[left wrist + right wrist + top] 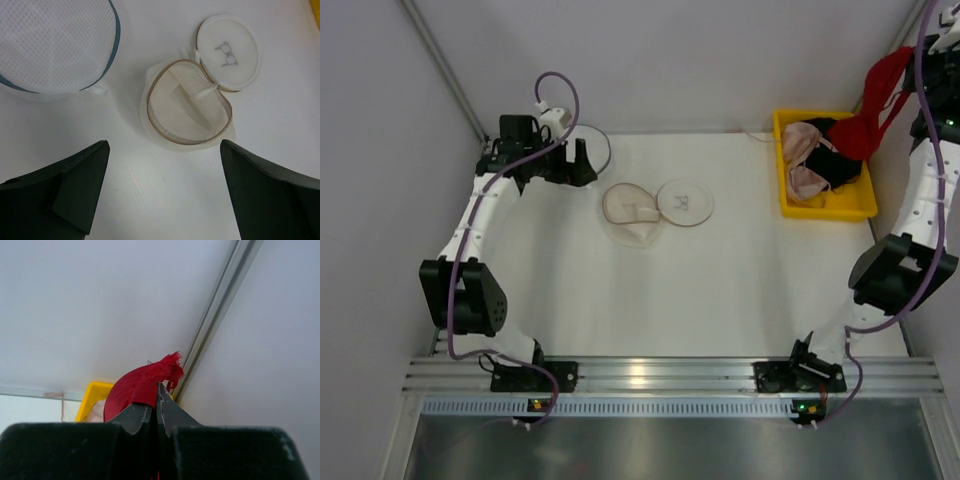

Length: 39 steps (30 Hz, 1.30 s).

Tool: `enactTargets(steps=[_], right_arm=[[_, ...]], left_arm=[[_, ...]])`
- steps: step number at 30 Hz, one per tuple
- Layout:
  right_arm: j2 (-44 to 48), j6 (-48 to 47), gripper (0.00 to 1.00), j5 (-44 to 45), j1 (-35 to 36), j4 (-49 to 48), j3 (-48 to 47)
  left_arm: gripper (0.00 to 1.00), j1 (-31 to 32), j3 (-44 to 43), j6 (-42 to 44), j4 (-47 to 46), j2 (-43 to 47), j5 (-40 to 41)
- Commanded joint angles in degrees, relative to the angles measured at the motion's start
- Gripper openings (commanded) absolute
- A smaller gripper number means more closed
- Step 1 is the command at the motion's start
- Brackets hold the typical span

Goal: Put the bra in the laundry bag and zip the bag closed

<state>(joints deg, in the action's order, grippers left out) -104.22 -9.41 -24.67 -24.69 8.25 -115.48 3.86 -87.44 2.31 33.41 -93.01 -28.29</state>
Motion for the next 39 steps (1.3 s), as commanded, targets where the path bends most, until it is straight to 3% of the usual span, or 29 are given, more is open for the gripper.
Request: enactTargets(steps=[1, 4, 11, 16, 20, 23, 24, 29, 33, 39], right_arm=[[5.4, -2.9, 0.00, -4.3, -1.8, -2.5, 1.6], [10.1, -7.4, 0.00, -8.5, -2.6, -1.4, 6.1], [27.3, -19.2, 0.00, -20.3, -2.8, -0.4, 26.8], [37.8, -33.0, 0.00, -26.2, -0.1, 15.5, 39.5], [47.9, -41.7, 0.00, -23.9, 10.8, 23.3, 55.0], [52.9, -43.2, 0.00, -19.2, 19.3, 21.3, 64.8], [53.6, -41.4, 0.00, -17.7, 25.7, 19.9, 66.9], [50.4, -33.6, 0.00, -9.8, 47.2, 10.9, 76.3], [41.6, -30.2, 0.00, -6.8, 58.5, 5.2, 76.3], [25.3, -27.6, 0.00, -6.6, 67.0, 4.9, 65.9]], left_arm=[[0.98, 0.1, 1.9, -0.5, -4.5, 5.4, -2.4], [0.98, 0.1, 2.6, 0.3, -4.6, 6.7, -2.2], [0.98, 0.1, 5.3, 1.1, -4.6, 10.3, -2.3], [0.98, 0.1, 7.5, 1.9, -4.5, 11.9, -2.6], [0.98, 0.0, 9.0, 2.4, -4.5, 13.6, -3.3], [0.98, 0.1, 9.9, 2.6, -4.5, 14.6, -2.9], [0.98, 0.0, 10.1, 2.8, -4.4, 15.0, -2.8], [0.98, 0.1, 12.5, 3.1, -4.4, 17.3, -2.8], [0.98, 0.1, 14.6, 3.5, -4.0, 19.4, -2.3], [0.98, 0.0, 17.7, 1.6, -3.9, 23.7, -1.2]])
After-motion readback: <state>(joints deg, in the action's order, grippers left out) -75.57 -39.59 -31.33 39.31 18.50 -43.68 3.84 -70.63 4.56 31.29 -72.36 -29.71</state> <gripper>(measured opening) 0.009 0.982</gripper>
